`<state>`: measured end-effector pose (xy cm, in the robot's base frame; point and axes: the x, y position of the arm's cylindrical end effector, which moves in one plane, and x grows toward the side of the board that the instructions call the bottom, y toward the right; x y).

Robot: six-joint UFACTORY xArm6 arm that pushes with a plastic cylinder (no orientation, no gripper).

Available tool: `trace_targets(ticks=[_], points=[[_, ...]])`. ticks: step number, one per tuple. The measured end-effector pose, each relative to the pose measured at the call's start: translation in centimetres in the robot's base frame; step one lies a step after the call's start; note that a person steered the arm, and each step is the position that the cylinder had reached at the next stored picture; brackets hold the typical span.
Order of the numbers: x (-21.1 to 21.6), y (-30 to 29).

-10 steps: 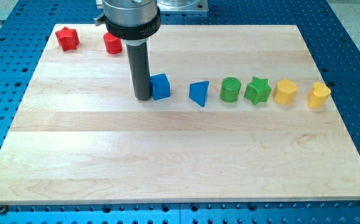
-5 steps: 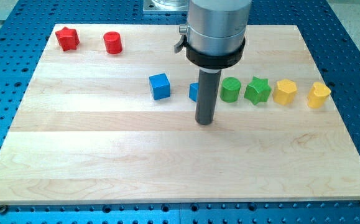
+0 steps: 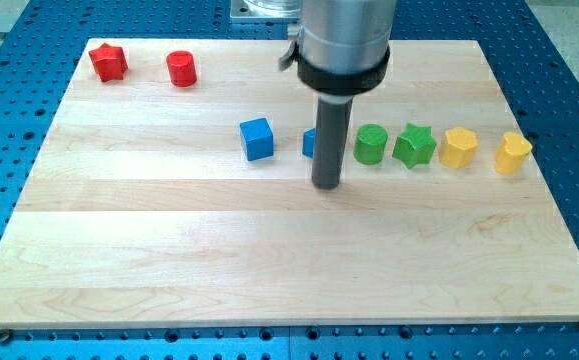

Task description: Place the yellow heart at the top left of the green circle

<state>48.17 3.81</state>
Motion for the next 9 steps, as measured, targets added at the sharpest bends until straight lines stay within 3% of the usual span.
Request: trace_targets(ticks=[1,2,3,5,9], points=[[6.1,0.9],[9.7,7.0],[10.2,14.2],[5.7,24.8],[-9.5,24.0]])
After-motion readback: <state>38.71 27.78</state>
